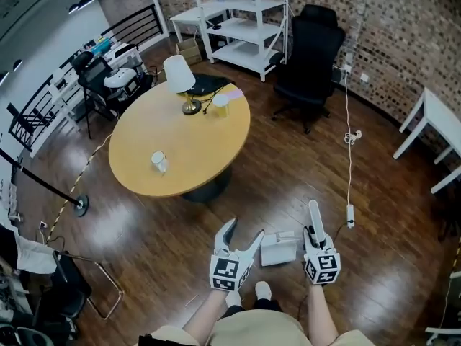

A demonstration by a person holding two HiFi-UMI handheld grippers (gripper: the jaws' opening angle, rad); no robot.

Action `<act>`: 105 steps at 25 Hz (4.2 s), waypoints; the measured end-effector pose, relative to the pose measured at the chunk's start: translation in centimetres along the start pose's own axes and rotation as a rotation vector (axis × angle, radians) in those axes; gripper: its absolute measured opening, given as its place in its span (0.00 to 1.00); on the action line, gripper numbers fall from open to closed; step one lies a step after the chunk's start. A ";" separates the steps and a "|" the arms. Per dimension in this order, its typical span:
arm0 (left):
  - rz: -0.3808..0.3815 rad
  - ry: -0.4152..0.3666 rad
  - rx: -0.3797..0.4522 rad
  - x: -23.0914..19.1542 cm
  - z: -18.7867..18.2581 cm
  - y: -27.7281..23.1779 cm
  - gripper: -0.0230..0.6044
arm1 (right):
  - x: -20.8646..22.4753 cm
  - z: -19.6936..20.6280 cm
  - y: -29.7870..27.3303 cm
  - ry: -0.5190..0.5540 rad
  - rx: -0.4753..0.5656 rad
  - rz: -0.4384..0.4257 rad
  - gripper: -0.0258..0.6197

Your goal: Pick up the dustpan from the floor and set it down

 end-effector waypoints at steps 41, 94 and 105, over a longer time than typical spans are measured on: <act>-0.337 -0.014 0.305 -10.7 -10.5 17.0 0.52 | -21.1 -20.1 3.2 0.235 0.362 -0.203 0.10; 0.042 0.010 -0.210 3.7 7.0 1.4 0.53 | 3.5 9.4 -5.0 0.250 -0.297 -0.140 0.09; 0.027 0.026 -0.240 3.2 7.8 -0.2 0.53 | 3.6 11.3 -12.2 0.173 -0.317 -0.177 0.12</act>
Point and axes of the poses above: the fingertips, and each gripper's own axes: y backward along the fingers, x to its right, z out of its underside, the point moved 6 cm from there along y, backward along the fingers, and after that the axes turned 6 degrees about -y, right-handed, at the moved point
